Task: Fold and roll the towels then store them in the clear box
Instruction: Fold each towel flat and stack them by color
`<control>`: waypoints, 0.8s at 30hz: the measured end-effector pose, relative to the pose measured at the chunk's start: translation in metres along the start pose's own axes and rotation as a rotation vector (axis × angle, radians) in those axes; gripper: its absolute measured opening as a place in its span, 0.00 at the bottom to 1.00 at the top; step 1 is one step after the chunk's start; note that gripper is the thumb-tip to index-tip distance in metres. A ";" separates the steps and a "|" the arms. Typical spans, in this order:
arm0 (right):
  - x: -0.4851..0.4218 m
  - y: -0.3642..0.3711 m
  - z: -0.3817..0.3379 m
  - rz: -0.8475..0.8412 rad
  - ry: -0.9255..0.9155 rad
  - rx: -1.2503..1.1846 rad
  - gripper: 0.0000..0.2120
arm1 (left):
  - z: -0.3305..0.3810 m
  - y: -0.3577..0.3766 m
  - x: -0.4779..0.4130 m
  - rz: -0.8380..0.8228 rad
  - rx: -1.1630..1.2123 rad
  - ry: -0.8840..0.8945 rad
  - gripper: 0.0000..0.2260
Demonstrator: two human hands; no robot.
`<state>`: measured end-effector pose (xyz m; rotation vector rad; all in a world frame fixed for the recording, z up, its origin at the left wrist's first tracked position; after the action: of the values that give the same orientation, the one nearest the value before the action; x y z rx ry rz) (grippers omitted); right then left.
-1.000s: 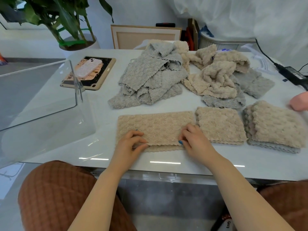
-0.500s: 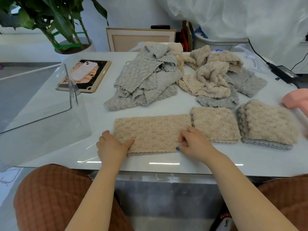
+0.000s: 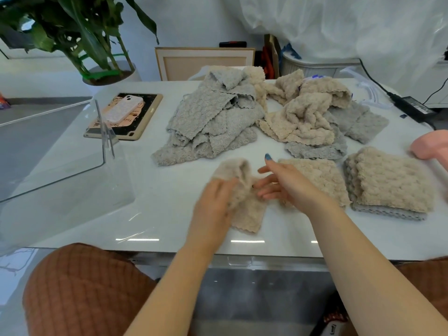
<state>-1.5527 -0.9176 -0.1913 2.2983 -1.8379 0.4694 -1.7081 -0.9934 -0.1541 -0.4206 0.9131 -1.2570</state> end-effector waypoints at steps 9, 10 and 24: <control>-0.011 -0.004 0.013 0.079 0.002 0.297 0.10 | -0.053 0.010 0.022 0.067 -0.289 -0.199 0.34; -0.011 -0.008 0.011 0.115 -0.035 0.309 0.10 | -0.062 0.006 0.020 0.066 -0.268 -0.262 0.33; -0.017 0.001 0.012 -0.029 -0.020 0.870 0.04 | -0.092 -0.010 0.008 0.158 0.133 -0.503 0.12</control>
<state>-1.5550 -0.9061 -0.2079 2.8023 -1.8197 1.4846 -1.7860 -0.9855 -0.2048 -0.5184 0.4234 -0.9947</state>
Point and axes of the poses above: each hand's wrist, its own x-axis away from the middle knuckle, its own y-axis out of the palm, z = x × y, the point moved 8 cm from there along -x, towards the middle knuckle, and after that the axes turned 8 degrees about -y, right-handed, at the moved point
